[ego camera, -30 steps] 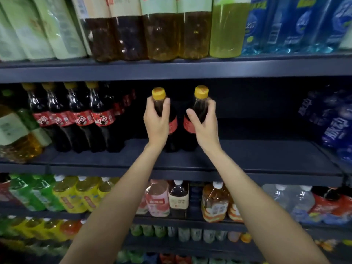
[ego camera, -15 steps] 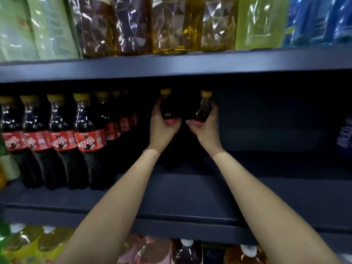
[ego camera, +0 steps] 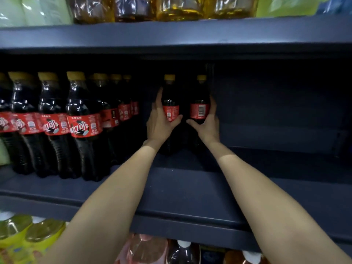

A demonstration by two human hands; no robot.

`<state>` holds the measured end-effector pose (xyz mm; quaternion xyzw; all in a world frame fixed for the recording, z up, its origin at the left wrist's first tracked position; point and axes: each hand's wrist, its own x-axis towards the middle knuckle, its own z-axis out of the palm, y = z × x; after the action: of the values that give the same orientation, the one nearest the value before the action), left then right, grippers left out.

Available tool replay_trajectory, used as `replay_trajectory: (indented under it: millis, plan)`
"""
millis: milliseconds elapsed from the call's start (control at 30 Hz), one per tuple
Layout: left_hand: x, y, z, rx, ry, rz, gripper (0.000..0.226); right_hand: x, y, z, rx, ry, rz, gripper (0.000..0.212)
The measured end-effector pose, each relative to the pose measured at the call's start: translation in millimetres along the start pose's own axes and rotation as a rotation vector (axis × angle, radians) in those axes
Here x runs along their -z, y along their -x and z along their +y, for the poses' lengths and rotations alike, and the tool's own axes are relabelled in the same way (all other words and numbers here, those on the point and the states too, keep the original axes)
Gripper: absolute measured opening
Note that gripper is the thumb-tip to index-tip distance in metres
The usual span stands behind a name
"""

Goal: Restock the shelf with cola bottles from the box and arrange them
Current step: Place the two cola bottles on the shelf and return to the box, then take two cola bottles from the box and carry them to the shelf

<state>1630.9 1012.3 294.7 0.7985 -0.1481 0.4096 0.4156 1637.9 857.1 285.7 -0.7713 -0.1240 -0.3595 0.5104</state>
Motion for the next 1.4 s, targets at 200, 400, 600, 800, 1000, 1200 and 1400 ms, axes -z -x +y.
replay_trajectory:
  millis: [200,400,600,800,1000,1200,1400]
  plan:
    - [-13.7,-6.5,2.6,0.104,-0.140,0.003,0.098,-5.6,6.1,-1.8,-0.048,0.167,0.027,0.105]
    - [-5.3,-0.3,14.4,0.205,-0.169,-0.053,0.105,19.4,20.8,-23.2,-0.099,0.347,-0.079,0.107]
    - [29.0,24.8,67.8,0.451,-0.105,-0.201,0.089,68.3,55.0,-63.4,-0.029,0.664,-0.140,0.055]
    - [79.4,88.4,154.1,0.445,0.224,-0.336,0.035,139.0,133.1,-116.8,0.168,0.678,-0.047,0.033]
    - [109.4,178.5,242.3,0.056,0.410,-0.393,0.015,236.9,241.2,-153.1,0.238,0.731,0.120,0.022]
    - [80.3,295.2,300.6,-0.180,0.589,-0.515,0.020,344.7,374.5,-164.7,-0.048,0.725,0.139,0.022]
    - [34.0,430.3,393.5,0.110,0.504,-1.027,0.038,483.5,520.3,-174.4,-0.602,0.753,0.014,0.041]
